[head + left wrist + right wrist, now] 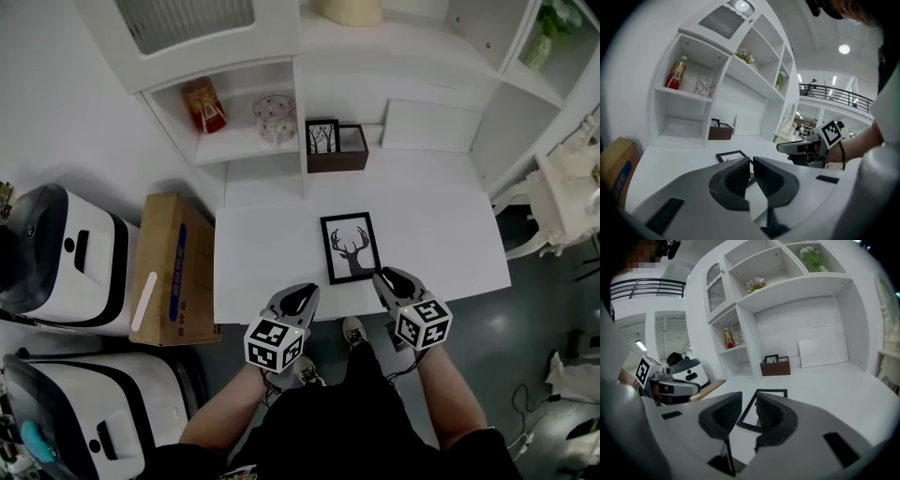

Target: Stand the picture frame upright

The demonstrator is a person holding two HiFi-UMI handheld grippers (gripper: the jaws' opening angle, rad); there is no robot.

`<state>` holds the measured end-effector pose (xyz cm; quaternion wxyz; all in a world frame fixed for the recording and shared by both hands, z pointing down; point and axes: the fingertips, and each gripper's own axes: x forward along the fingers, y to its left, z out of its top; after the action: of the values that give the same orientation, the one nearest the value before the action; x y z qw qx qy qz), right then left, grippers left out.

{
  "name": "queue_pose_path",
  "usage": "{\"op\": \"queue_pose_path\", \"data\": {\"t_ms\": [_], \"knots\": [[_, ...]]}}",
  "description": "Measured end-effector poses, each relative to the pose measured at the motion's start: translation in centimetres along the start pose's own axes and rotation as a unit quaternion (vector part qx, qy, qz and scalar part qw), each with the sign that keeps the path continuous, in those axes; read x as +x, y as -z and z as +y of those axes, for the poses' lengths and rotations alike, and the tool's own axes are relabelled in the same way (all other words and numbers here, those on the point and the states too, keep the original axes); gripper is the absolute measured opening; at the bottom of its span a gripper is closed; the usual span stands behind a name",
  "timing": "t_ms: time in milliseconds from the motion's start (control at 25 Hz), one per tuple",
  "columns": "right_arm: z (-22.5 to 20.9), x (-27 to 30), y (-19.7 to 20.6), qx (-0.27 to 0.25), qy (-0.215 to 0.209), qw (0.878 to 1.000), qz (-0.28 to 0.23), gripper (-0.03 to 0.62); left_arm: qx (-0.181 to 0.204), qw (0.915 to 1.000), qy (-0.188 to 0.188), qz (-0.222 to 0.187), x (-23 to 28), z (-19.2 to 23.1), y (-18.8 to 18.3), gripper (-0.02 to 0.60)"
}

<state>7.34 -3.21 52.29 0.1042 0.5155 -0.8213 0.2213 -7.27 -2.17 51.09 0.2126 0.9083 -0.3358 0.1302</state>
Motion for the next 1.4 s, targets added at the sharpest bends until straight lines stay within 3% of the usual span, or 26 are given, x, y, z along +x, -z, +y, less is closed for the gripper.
{"op": "queue_pose_path", "data": {"t_ms": [320, 600, 840, 1400], "knots": [[-4.5, 3.9, 2.0, 0.024, -0.028, 0.997, 0.066, 0.124, -0.029, 0.9994, -0.010, 0.018, 4.3, 0.7, 0.6, 0.134], [-7.8, 7.2, 4.7, 0.047, -0.041, 0.990, 0.128, 0.143, -0.048, 0.9969, -0.035, 0.051, 8.2, 2.4, 3.0, 0.179], [-9.4, 9.3, 6.4, 0.072, -0.060, 0.981, 0.171, 0.166, -0.072, 0.9935, -0.058, 0.067, 10.7, 3.9, 4.5, 0.198], [-11.4, 12.3, 8.0, 0.102, -0.081, 0.967, 0.217, 0.167, -0.113, 0.9859, -0.094, 0.080, 14.1, 7.3, 6.0, 0.199]]}}
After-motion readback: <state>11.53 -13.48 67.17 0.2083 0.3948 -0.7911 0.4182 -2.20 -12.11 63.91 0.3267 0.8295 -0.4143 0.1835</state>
